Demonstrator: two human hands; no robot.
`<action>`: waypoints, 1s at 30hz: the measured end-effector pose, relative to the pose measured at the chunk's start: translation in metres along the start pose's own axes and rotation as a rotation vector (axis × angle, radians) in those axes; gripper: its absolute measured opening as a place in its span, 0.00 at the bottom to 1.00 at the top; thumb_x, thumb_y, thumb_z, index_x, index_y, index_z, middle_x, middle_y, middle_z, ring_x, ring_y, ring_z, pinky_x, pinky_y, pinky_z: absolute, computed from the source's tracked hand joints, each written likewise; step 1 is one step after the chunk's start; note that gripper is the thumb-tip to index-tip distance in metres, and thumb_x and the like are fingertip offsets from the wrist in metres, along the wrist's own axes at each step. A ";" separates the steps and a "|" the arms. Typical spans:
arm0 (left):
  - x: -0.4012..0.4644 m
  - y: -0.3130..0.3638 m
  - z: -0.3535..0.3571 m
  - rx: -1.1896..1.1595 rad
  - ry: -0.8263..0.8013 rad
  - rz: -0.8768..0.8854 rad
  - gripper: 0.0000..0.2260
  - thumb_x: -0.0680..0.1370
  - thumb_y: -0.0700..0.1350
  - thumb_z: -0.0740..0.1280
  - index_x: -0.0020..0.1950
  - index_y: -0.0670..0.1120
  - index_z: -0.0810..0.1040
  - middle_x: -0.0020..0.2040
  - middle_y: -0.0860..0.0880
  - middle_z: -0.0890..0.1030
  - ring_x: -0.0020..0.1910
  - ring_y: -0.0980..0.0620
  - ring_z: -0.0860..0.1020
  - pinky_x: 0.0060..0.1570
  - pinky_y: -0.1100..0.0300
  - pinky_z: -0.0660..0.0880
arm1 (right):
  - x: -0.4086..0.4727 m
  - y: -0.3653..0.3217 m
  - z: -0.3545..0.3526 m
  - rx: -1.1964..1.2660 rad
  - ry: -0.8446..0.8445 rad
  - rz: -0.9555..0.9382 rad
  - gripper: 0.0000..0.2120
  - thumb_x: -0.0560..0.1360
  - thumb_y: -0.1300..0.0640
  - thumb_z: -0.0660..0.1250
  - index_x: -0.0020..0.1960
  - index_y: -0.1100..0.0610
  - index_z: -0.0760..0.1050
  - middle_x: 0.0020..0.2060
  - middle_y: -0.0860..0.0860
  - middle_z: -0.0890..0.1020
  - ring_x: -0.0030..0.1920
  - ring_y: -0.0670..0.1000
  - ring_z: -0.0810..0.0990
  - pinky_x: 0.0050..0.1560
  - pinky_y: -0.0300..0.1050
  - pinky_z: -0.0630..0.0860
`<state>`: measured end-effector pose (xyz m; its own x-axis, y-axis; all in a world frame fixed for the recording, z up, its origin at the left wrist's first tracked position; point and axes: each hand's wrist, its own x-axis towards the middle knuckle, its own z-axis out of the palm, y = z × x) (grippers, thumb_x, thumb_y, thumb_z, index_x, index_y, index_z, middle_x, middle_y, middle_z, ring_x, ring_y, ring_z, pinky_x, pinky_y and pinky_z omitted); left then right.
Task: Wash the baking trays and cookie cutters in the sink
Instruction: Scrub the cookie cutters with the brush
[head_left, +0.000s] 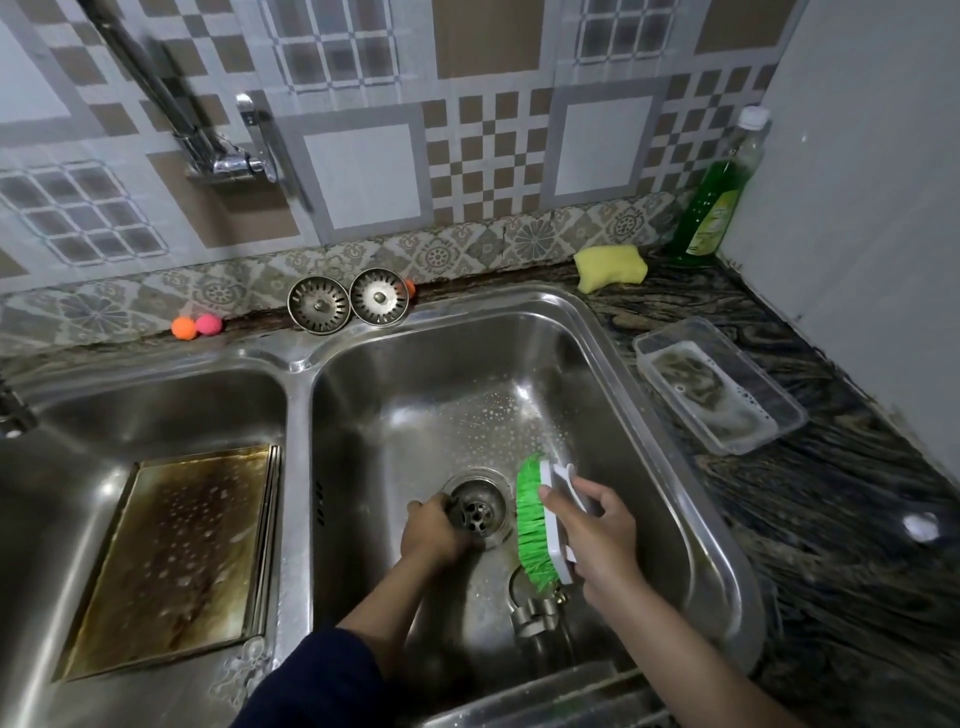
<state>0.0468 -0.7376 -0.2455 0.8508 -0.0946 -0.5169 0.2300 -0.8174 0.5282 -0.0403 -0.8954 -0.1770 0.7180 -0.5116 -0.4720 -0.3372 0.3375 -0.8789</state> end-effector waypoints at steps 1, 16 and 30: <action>0.001 0.001 0.000 -0.064 -0.004 0.007 0.28 0.61 0.52 0.78 0.58 0.48 0.76 0.56 0.43 0.77 0.48 0.47 0.78 0.48 0.60 0.73 | 0.001 0.000 0.001 -0.003 -0.008 0.000 0.18 0.68 0.57 0.76 0.56 0.52 0.75 0.48 0.48 0.80 0.44 0.47 0.81 0.35 0.40 0.75; -0.035 0.015 -0.010 -0.959 0.182 0.055 0.08 0.68 0.43 0.77 0.38 0.43 0.79 0.32 0.48 0.81 0.33 0.49 0.79 0.39 0.55 0.77 | -0.008 0.011 0.016 0.031 -0.096 0.076 0.16 0.66 0.57 0.77 0.51 0.50 0.78 0.42 0.52 0.85 0.41 0.53 0.85 0.40 0.51 0.82; -0.060 0.016 -0.035 -1.217 -0.222 0.175 0.21 0.76 0.25 0.58 0.62 0.46 0.73 0.46 0.41 0.81 0.41 0.47 0.85 0.35 0.64 0.79 | -0.010 0.008 -0.001 0.025 -0.080 0.072 0.17 0.67 0.56 0.77 0.53 0.50 0.77 0.44 0.55 0.85 0.41 0.55 0.84 0.37 0.47 0.78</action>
<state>0.0159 -0.7256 -0.1825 0.8435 -0.3395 -0.4163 0.5096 0.2608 0.8199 -0.0510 -0.8888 -0.1799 0.7390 -0.4210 -0.5259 -0.3752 0.3911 -0.8404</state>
